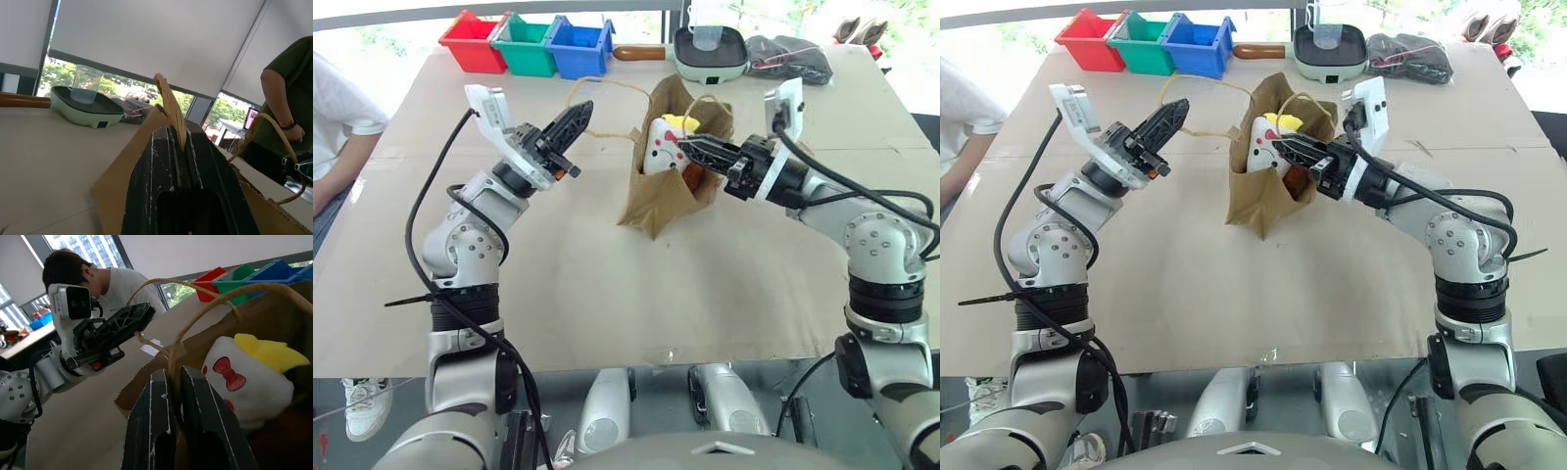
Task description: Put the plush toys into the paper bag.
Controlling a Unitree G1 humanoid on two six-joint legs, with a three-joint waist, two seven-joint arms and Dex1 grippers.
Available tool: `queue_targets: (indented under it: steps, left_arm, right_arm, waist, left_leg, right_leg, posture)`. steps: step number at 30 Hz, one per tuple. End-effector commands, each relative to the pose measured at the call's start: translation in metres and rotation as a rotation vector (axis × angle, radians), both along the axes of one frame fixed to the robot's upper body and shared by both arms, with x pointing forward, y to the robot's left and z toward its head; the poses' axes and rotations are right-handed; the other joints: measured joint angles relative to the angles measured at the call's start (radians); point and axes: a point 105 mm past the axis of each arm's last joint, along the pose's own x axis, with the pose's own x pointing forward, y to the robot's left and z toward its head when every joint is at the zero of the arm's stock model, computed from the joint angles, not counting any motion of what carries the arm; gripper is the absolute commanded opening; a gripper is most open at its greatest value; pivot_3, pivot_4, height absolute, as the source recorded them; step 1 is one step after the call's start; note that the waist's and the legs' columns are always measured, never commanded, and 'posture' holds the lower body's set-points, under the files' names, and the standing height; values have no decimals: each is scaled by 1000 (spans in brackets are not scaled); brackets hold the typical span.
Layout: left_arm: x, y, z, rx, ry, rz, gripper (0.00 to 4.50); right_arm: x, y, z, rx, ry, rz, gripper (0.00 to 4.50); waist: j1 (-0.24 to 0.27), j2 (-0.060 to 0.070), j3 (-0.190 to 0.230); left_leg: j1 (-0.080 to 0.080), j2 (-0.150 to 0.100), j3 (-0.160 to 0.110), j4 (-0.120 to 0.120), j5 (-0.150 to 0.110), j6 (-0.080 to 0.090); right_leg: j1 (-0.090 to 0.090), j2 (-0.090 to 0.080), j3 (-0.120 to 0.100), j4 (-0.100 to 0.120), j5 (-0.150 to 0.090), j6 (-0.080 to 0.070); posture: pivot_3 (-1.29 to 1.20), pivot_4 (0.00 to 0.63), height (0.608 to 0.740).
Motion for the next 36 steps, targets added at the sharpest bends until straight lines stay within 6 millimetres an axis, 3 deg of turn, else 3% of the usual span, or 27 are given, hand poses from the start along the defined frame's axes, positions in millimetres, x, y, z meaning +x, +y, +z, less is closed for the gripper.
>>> queue_targets:
  steps: [1,5,6,12,15,17,20,21,22,25,28,30,32,34,36]
  left_arm:
    - [-22,11,-4,86,-41,-55,0]
    - [-30,17,-14,73,-3,-75,0]
    - [-33,17,-13,57,0,-94,0]
    - [-50,22,-9,1,-8,-125,0]
    - [-34,28,-12,120,-41,103,0]
    - [-33,24,-15,181,-27,116,0]
    - [-40,22,-8,116,-19,23,0]
    - [-44,21,-6,90,-14,-17,555]
    - [-46,20,-5,78,-10,-41,787]
    - [-43,27,0,62,-19,20,1996]
    - [-44,34,3,65,-29,51,3457]
    - [-56,35,6,21,-9,-33,4201]
    - [-63,40,1,64,22,-26,4266]
    - [-66,43,-11,130,63,4,4274]
    - [-75,39,-32,216,118,5,4274]
  right_arm:
    - [-7,-11,22,-11,-118,3,963]
    - [-19,-13,24,-42,-160,24,2979]
    - [-24,-13,27,-35,-169,39,3286]
    - [-47,-20,38,-53,-216,85,3286]
    - [-52,-26,30,-108,-213,86,3286]
    - [-52,-29,27,-116,-203,76,3286]
    - [-48,-32,21,-149,-201,56,3286]
    - [-48,-32,21,-147,-201,55,3356]
    - [-47,-32,21,-145,-200,54,3356]
    - [-42,-34,15,-172,-200,31,3356]
    - [-36,-35,2,-219,-180,9,3356]
    - [-30,-37,-13,-278,-162,-18,3356]
    - [-22,-40,-26,-335,-157,-48,3104]
    - [-15,-40,-36,-370,-151,-71,2486]
    - [-7,-29,-47,-372,-152,-68,1508]
  waist:
    - [-3,0,0]
    - [5,0,0]
    - [8,0,0]
    - [5,0,0]
    - [9,-1,0]
    - [8,-1,0]
    - [6,0,0]
    - [5,-1,0]
    - [3,0,0]
    - [3,-1,0]
    - [4,-1,0]
    - [3,-1,0]
    - [1,-1,0]
    - [-2,-1,0]
    - [-2,-1,0]
  left_leg:
    - [0,0,1,0,0,0]
    - [0,0,0,-1,0,0]
    - [0,0,-1,-1,0,0]
    - [0,0,0,0,0,0]
    - [0,0,-2,0,0,0]
    - [0,0,-1,0,0,0]
    - [0,0,0,0,0,0]
    - [0,0,0,0,0,0]
    - [0,0,0,0,0,0]
    - [0,0,0,0,0,0]
    - [0,0,0,0,0,0]
    - [0,0,0,0,0,0]
    - [0,0,0,0,0,0]
    - [0,0,0,0,0,0]
    - [1,0,1,-1,0,0]
  right_leg:
    - [0,0,0,0,0,0]
    - [0,0,0,-1,0,0]
    - [0,0,-1,-1,0,0]
    - [0,-1,0,-1,0,0]
    - [1,-1,-2,-1,0,0]
    - [1,-1,-1,-1,0,0]
    - [1,-1,0,-1,0,0]
    - [1,-1,0,-1,0,0]
    - [1,0,0,-1,0,0]
    - [1,0,0,-1,0,0]
    - [1,0,0,-1,0,0]
    - [1,0,0,-1,0,0]
    - [1,0,0,-1,0,0]
    - [0,0,0,-1,0,0]
    - [0,0,1,-1,0,0]
  posture:
    - [0,150,740]
    - [0,150,740]
    - [0,150,740]
    - [0,150,740]
    - [0,150,740]
    - [0,150,740]
    - [0,150,740]
    - [0,150,740]
    - [0,150,740]
    - [0,150,740]
    - [0,150,740]
    - [0,150,740]
    - [0,150,740]
    - [0,150,740]
    - [0,150,740]
